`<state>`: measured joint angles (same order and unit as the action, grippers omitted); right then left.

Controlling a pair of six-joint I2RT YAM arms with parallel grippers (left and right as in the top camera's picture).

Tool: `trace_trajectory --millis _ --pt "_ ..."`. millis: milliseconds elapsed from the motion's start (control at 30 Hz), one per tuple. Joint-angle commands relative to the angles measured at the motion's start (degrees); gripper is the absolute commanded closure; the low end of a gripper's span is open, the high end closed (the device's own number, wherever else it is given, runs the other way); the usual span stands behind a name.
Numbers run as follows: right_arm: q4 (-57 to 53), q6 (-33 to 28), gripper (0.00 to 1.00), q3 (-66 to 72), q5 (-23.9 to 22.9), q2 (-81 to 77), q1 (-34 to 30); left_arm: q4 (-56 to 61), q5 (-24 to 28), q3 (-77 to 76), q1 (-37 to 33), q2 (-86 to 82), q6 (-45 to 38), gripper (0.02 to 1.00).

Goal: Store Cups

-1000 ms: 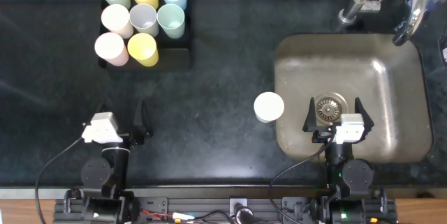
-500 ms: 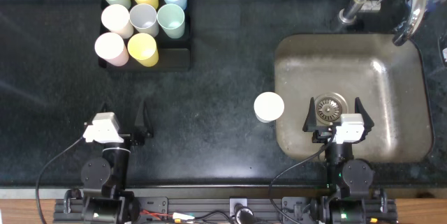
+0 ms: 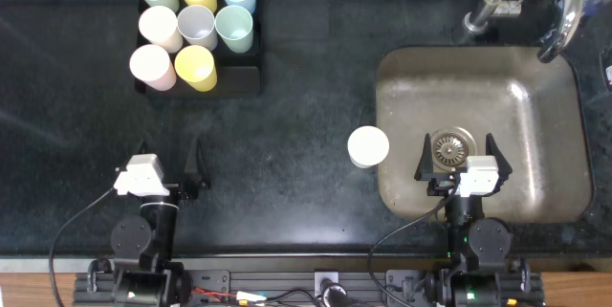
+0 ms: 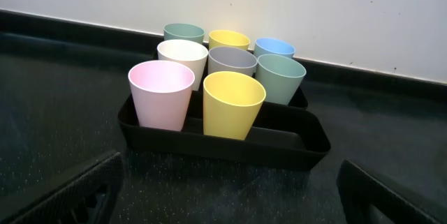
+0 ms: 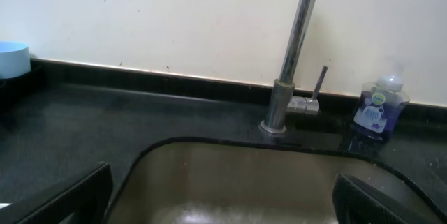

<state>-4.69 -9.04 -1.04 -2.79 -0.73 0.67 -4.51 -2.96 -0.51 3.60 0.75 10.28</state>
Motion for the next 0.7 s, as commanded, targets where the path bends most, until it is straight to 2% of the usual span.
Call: trace_trajectory --millis 33,700 --pt "0.35 0.02 0.005 0.79 0.42 0.52 -0.33 -0.28 0.79 0.04 -0.44 -0.59 -1.09 0.018" --pt "0.50 1.97 0.003 0.72 1.75 0.52 -0.33 -0.28 0.79 0.04 -0.44 -0.61 -1.09 0.020"
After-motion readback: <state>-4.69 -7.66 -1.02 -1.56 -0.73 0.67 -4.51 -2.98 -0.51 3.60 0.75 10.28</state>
